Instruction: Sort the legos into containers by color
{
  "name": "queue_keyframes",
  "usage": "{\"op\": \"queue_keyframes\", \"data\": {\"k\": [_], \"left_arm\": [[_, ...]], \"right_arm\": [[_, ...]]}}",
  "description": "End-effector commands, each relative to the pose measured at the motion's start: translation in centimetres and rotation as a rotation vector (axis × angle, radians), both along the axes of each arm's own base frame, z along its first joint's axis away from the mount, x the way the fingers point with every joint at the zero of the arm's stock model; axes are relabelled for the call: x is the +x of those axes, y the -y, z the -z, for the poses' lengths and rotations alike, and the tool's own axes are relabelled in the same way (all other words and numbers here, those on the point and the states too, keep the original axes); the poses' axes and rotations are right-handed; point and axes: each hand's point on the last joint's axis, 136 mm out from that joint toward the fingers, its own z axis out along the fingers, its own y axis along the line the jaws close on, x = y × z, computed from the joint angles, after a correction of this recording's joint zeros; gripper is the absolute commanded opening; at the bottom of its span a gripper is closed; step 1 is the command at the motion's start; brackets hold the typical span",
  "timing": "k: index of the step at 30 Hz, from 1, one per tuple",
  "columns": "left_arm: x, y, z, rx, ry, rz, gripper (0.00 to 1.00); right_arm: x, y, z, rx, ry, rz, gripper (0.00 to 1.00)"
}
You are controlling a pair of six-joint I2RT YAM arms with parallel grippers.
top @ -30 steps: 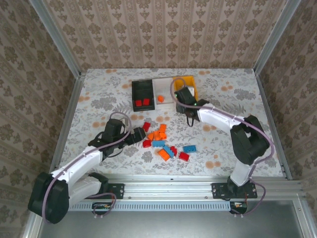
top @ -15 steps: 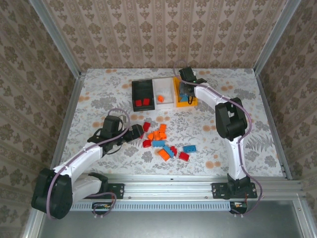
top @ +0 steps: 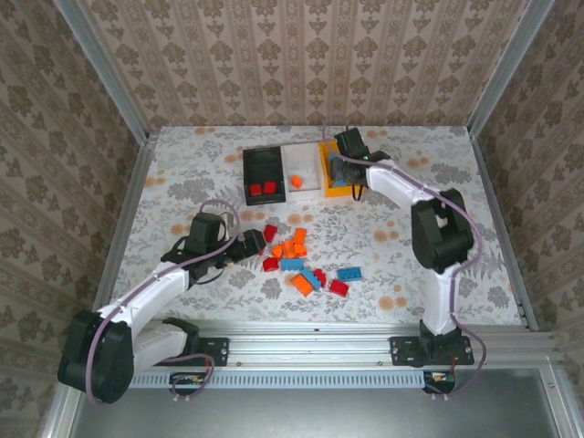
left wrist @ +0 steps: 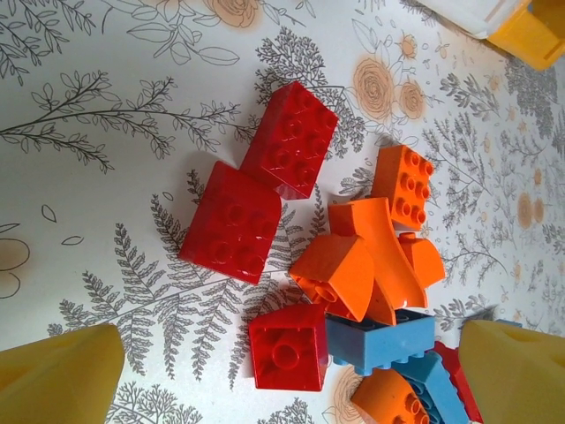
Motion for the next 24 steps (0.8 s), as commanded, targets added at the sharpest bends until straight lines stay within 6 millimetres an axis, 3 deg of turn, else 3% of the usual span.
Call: {"op": "queue_keyframes", "data": {"k": [1, 7, 10, 12, 15, 19, 24], "left_arm": [[-0.1, -0.6, -1.5, -0.002, 0.045, -0.019, 1.00], [-1.3, -3.5, 0.7, 0.027, 0.014, -0.166, 1.00], [-1.9, -4.3, 1.7, 0.020, -0.013, -0.196, 1.00], [-2.3, -4.4, 2.0, 0.017, -0.029, -0.202, 1.00], [-2.7, -4.4, 2.0, 0.010, -0.036, -0.195, 1.00], [-2.7, -4.0, 1.7, -0.034, -0.017, -0.188, 1.00], [-2.4, -1.4, 0.0, -0.100, 0.044, -0.100, 1.00]], "right_arm": [[-4.5, -1.8, -5.7, 0.037, 0.140, -0.037, 0.61], [-16.0, -8.8, 0.0, 0.008, 0.025, -0.289, 0.65], [-20.1, -11.6, 2.6, -0.018, -0.050, -0.427, 0.66], [-21.7, -11.6, 3.5, -0.102, -0.091, -0.444, 0.64], [-23.3, -10.1, 3.9, -0.165, -0.111, -0.398, 0.56], [-24.3, -4.5, 4.1, -0.183, -0.139, -0.203, 0.45], [-26.7, 0.5, 4.6, -0.054, -0.174, 0.018, 0.55]]}}
